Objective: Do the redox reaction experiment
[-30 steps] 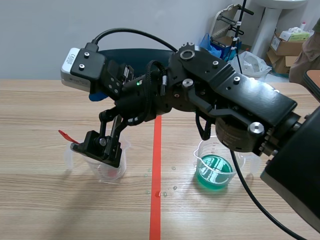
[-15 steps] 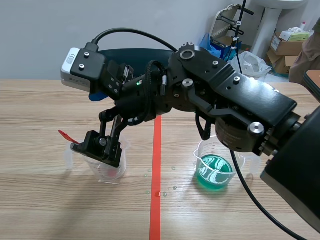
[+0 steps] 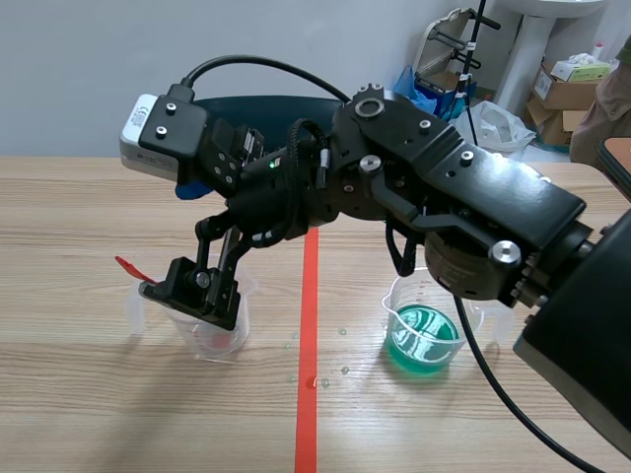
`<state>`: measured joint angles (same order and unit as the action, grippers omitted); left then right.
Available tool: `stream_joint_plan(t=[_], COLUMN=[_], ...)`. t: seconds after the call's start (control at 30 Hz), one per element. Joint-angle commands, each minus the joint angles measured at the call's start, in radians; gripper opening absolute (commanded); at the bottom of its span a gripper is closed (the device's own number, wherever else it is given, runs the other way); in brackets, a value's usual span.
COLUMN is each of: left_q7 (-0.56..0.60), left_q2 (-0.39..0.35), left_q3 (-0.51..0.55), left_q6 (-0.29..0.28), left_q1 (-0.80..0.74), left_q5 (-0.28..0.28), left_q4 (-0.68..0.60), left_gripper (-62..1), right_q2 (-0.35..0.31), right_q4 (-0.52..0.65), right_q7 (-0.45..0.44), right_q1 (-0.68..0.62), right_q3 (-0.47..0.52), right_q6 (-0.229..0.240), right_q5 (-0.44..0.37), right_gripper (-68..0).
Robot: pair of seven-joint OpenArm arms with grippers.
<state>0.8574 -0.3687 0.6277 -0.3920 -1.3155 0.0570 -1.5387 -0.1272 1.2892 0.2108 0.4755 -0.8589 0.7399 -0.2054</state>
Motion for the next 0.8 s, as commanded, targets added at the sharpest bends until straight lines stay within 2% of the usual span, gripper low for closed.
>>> stream_joint_plan(t=[0.0, 0.57, 0.77], left_q7=[0.014, 0.014, 0.014], left_q2=[0.007, 0.007, 0.005], left_q3=[-0.003, -0.003, -0.003], left_q6=[0.004, 0.004, 0.004], left_q1=[-0.001, -0.001, -0.001], left_q5=[0.009, 0.01, 0.01], left_q4=[-0.005, -0.005, -0.005], left_gripper=[1.4, 1.4, 1.4], right_q2=[0.006, 0.005, -0.027], right_q4=[0.011, 0.011, 0.03], right_q7=[-0.01, -0.032, -0.076], right_q1=[0.02, 0.016, -0.025], right_q3=[0.0, 0.0, 0.0], right_q6=[0.006, 0.006, 0.006], right_q5=[-0.008, -0.015, -0.034], right_gripper=[0.4, 0.4, 0.4])
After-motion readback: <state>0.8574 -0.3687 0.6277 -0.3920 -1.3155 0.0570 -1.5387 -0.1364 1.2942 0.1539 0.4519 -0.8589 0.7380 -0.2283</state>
